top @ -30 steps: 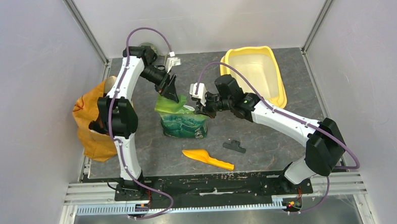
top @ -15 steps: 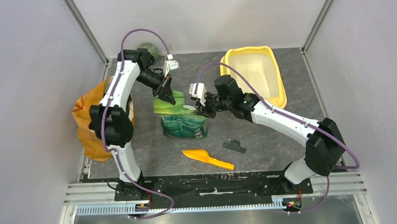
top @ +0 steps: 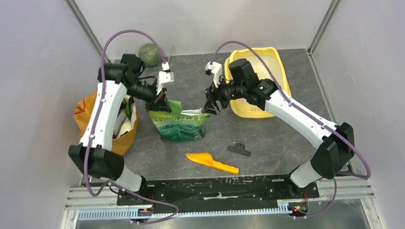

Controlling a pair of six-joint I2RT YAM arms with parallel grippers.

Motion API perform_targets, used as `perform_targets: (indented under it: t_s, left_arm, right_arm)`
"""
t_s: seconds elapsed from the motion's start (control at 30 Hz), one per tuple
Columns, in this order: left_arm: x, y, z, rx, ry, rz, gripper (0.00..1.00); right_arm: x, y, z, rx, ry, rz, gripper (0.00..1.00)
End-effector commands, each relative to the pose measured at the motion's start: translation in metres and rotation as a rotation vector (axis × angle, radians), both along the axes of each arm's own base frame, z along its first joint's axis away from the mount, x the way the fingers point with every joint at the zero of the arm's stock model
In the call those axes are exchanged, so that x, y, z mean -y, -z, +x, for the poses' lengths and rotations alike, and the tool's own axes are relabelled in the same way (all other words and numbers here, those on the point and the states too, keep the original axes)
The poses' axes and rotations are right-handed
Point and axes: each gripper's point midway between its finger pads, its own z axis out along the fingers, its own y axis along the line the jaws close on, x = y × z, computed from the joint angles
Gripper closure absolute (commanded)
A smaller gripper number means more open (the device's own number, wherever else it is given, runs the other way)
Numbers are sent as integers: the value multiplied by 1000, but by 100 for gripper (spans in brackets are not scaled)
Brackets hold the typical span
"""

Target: Fill the litter box with clean litter

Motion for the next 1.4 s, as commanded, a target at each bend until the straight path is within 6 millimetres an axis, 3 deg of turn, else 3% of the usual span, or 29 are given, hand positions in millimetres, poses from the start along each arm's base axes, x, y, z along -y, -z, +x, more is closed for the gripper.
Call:
perform_targets:
  t_s: [0.0, 0.2, 0.5, 0.7, 1.03, 1.37]
  left_arm:
    - [-6, -20, -26, 311, 155, -27, 98]
    - [0, -7, -21, 481, 167, 5, 98]
    - [4, -16, -13, 480, 141, 6, 98]
    - [0, -14, -20, 484, 154, 19, 98]
    - [-1, -17, -24, 528, 179, 19, 98]
    - [-1, -18, -27, 540, 196, 24, 98]
  right_arm:
    - [11, -34, -6, -205, 94, 95, 26]
    - [1, -30, 7, -216, 101, 59, 33]
    - [-19, -10, 10, -27, -9, -86, 32]
    - [-23, 1, 22, -19, 52, -138, 39]
    - [-35, -21, 11, -73, 33, -35, 30]
    - [-31, 3, 22, 22, -15, -124, 33]
